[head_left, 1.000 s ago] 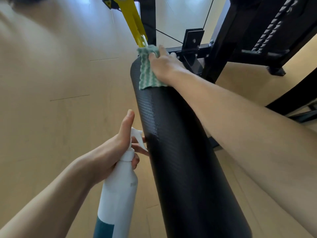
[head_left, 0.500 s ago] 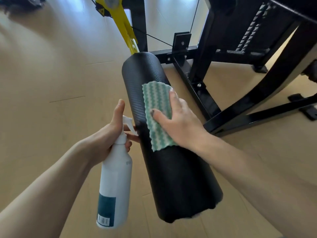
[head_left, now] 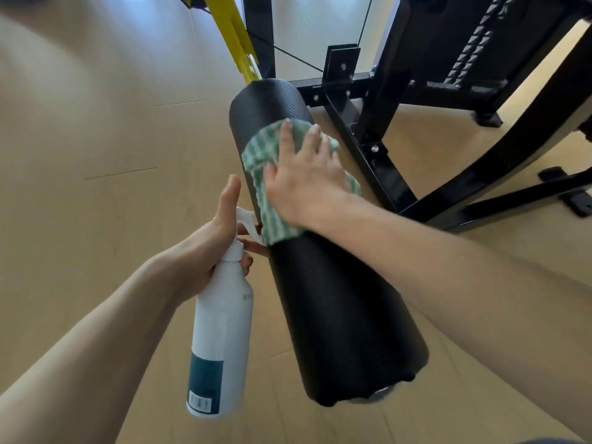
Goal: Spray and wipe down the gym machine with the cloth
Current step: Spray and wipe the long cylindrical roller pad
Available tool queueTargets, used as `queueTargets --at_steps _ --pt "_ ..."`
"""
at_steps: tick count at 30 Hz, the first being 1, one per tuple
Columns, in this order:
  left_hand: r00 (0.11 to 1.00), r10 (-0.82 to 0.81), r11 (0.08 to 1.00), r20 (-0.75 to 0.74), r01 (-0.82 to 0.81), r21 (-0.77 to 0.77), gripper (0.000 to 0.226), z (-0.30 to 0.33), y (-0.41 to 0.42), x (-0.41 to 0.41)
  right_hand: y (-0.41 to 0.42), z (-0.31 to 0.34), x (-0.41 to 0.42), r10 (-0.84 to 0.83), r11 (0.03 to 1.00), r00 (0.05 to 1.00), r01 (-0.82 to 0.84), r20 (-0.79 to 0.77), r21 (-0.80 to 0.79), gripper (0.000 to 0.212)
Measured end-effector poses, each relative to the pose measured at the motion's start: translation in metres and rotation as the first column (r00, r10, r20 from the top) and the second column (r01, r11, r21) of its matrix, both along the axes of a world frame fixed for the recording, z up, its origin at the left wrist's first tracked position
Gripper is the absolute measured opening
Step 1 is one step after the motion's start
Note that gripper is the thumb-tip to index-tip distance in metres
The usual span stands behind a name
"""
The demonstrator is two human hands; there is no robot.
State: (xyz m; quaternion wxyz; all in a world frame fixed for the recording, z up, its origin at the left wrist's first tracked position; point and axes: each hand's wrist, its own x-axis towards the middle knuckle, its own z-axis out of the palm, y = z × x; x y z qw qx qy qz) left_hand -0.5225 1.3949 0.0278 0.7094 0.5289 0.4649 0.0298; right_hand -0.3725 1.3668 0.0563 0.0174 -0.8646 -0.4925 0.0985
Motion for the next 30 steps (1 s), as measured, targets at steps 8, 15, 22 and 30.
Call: queueTargets --at_steps 8,15,22,30 --pt "1.0 0.015 1.0 -0.004 -0.015 0.019 0.097 0.0 -0.005 -0.003 0.014 0.003 0.003 0.112 0.993 0.992 -0.11 0.058 -0.041 0.064" --pt "0.995 0.084 0.996 -0.045 -0.082 0.041 0.098 -0.006 -0.007 -0.003 -0.145 0.002 -0.036 0.349 0.937 0.936 -0.349 0.031 -0.022 0.062" --pt "0.989 0.131 0.987 -0.064 -0.125 0.098 0.096 0.005 -0.023 -0.005 -0.214 -0.012 -0.049 0.571 0.815 0.799 -0.579 0.192 -0.013 0.055" --pt "0.993 0.116 0.993 0.002 -0.116 0.028 0.098 0.015 -0.031 -0.018 -0.169 0.0 -0.041 0.566 0.813 0.82 -0.572 0.087 0.11 0.053"
